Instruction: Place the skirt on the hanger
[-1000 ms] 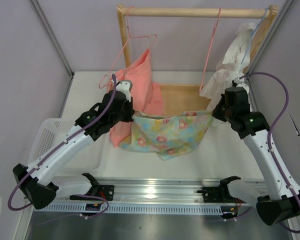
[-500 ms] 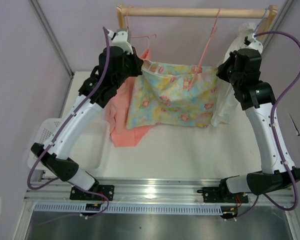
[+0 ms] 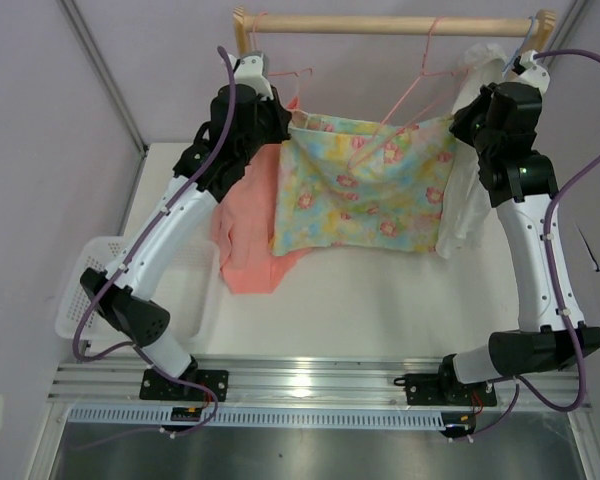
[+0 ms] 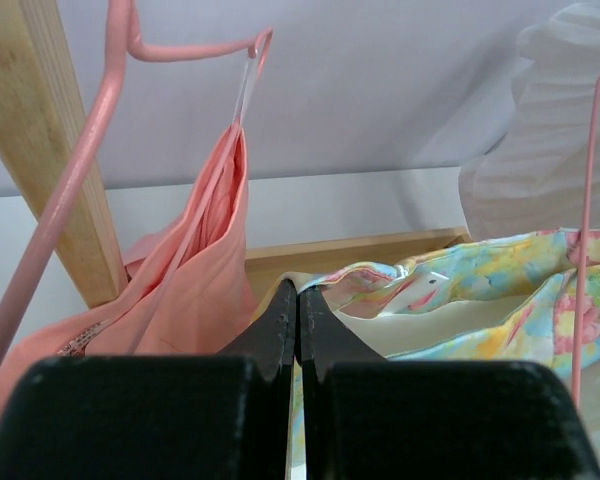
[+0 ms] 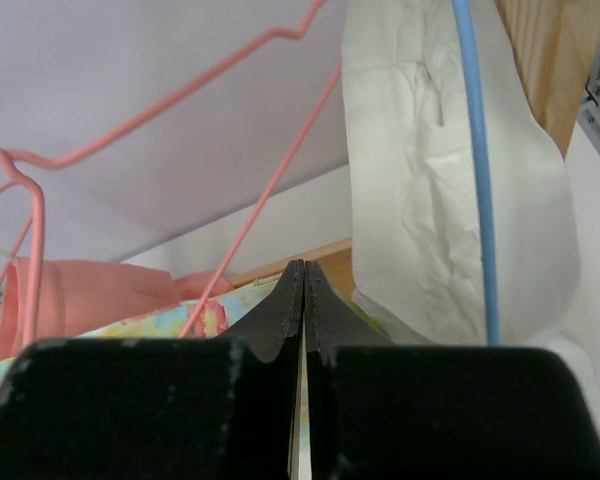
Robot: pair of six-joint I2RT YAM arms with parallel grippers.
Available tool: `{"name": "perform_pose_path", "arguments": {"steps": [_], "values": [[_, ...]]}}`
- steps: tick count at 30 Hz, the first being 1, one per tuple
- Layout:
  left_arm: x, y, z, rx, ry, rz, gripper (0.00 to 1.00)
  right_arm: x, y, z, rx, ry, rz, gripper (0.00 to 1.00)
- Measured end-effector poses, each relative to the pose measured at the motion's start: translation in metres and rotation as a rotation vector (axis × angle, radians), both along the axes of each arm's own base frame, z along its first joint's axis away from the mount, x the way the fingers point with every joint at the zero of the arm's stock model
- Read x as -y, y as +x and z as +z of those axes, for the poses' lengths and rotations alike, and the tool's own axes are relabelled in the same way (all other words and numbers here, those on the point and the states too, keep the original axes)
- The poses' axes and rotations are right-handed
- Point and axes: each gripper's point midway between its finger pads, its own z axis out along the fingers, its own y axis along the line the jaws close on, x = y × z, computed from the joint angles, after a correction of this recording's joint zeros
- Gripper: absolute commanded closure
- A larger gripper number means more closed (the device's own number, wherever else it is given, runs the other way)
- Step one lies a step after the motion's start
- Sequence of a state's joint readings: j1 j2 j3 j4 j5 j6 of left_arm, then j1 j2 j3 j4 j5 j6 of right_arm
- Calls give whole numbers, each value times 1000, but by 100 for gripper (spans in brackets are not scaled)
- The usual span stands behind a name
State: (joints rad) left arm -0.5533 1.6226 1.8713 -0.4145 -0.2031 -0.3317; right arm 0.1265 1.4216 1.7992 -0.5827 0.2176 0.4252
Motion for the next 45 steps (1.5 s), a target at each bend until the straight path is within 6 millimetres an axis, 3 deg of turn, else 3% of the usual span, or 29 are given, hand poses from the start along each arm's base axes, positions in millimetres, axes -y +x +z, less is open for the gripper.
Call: {"name": "perform_pose_path", "arguments": {"steps": [5, 12, 15, 19, 22, 26, 30, 34, 39, 41, 42, 45], "values": [[7, 15, 8, 20, -13, -1, 100, 1, 10, 9, 35, 11, 4, 100], [15, 24, 4, 20, -14, -25, 100, 3, 12, 12, 53, 18, 4, 100], [17, 22, -3, 10, -10, -35, 100, 3, 7, 3, 46, 22, 5, 100], [11, 12, -44, -66, 28, -38, 100, 3, -13, -38, -30, 40, 7, 100], [2, -6, -99, -175, 85, -46, 100, 4, -36, -84, -118, 60, 2, 100], [-9, -41, -175, -334, 163, -68, 100, 3, -70, -151, -249, 90, -3, 100], [-22, -84, -231, -455, 222, -87, 100, -1, -101, -202, -369, 116, -1, 100], [-26, -114, -253, -500, 242, -111, 100, -5, -120, -227, -429, 156, 5, 100], [-29, -139, -266, -505, 238, -123, 100, -15, -136, -257, -515, 214, 18, 100], [-30, -145, -269, -505, 235, -123, 98, -18, -145, -269, -540, 236, 20, 92], [-29, -149, -270, -498, 232, -127, 97, -20, -153, -275, -555, 249, 18, 79], [-23, -162, -275, -492, 227, -152, 91, -20, -166, -281, -567, 272, 11, 58]]}}
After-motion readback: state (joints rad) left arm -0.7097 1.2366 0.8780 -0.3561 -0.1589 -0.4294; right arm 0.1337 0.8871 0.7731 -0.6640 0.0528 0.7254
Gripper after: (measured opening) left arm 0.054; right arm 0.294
